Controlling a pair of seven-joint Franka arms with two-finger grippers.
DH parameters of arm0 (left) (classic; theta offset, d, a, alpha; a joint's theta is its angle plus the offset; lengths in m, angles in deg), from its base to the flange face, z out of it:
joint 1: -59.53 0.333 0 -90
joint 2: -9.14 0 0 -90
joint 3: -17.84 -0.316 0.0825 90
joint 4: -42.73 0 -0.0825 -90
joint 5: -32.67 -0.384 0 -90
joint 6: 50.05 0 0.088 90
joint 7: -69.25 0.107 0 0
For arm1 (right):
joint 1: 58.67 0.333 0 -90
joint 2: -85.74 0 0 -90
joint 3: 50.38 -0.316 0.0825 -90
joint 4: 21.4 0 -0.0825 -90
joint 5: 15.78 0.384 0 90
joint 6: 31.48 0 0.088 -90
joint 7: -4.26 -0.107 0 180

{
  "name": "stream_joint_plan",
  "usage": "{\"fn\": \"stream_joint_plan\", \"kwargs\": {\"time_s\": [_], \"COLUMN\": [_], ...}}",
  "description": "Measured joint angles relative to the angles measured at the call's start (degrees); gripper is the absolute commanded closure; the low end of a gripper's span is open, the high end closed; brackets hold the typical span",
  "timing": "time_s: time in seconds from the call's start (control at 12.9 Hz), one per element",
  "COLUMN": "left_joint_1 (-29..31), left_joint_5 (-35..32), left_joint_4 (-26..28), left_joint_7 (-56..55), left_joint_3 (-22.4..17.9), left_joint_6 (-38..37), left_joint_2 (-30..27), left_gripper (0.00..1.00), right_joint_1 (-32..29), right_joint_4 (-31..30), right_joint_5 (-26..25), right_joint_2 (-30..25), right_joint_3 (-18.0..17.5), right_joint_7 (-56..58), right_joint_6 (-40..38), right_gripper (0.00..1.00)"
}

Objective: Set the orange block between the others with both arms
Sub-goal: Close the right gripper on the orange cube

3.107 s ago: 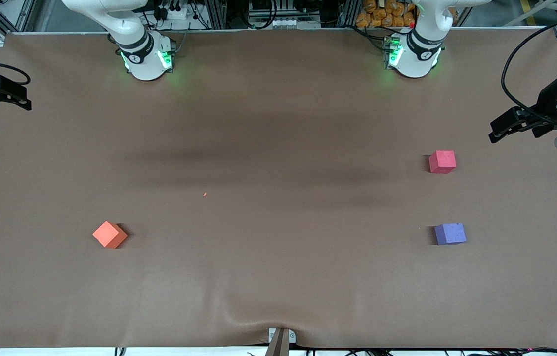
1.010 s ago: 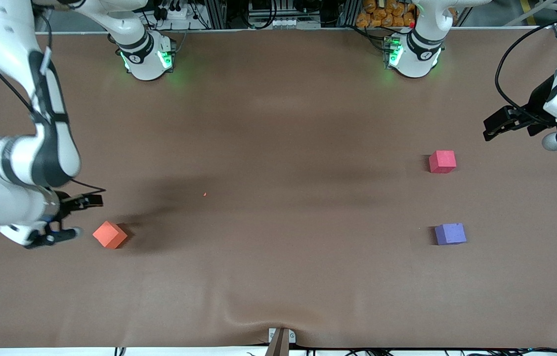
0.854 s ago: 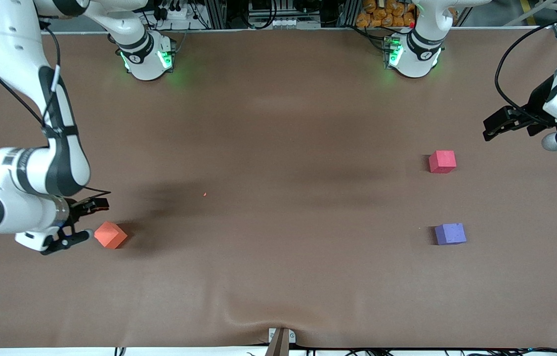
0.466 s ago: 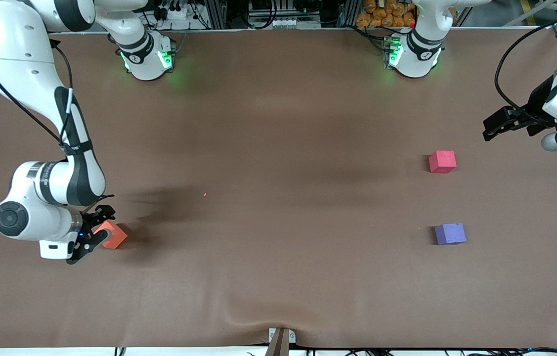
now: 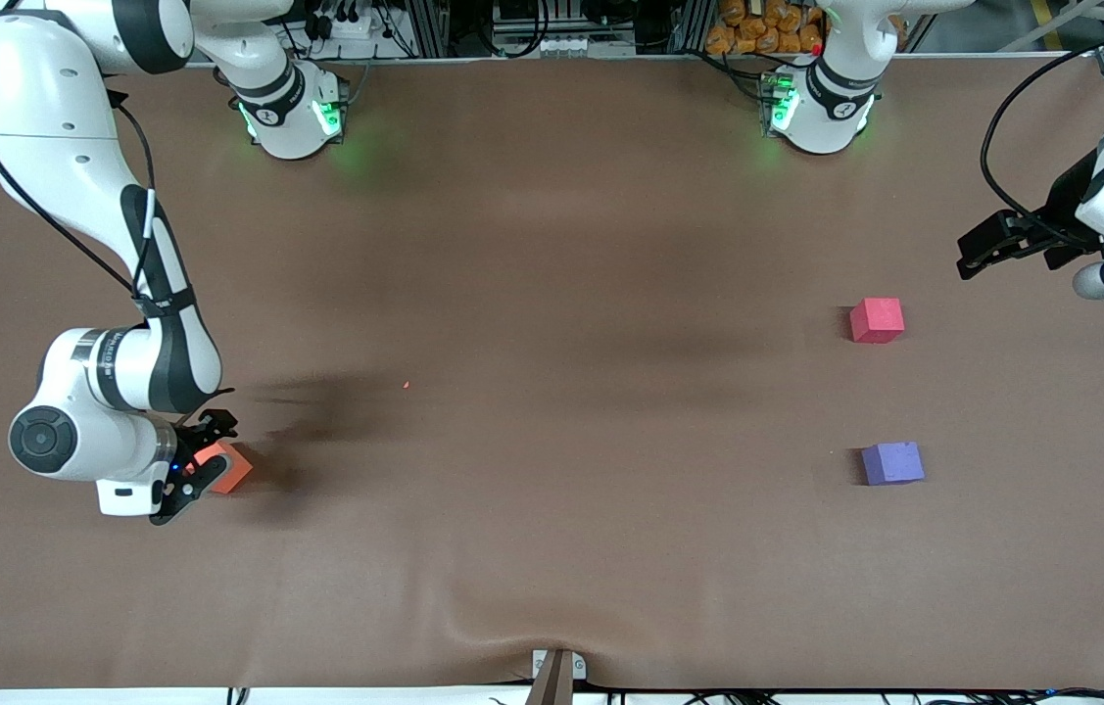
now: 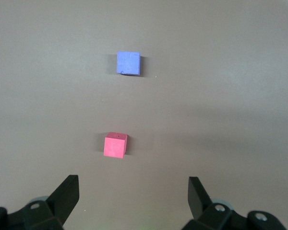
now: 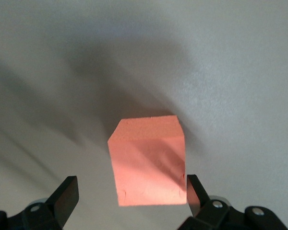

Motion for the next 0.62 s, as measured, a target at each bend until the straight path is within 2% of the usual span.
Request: {"fn": "stream_joint_plan", "kwargs": {"time_s": [0.62], "left_joint_1": [0.2], "left_joint_5": [0.0], "left_joint_4": [0.0], "left_joint_7": [0.0], "left_joint_3": [-0.06], "left_joint_6": [0.0], "left_joint_2": [0.0], "left_gripper": [0.0], "right_joint_1": [-0.02], "right_joint_4": [0.22], "right_joint_5": [0.0], "right_joint_2": [1.87], "right_joint_3": [-0.05], "right_joint_7": [2.61], "right_joint_6": [2.05], "right_gripper": [0.0]}}
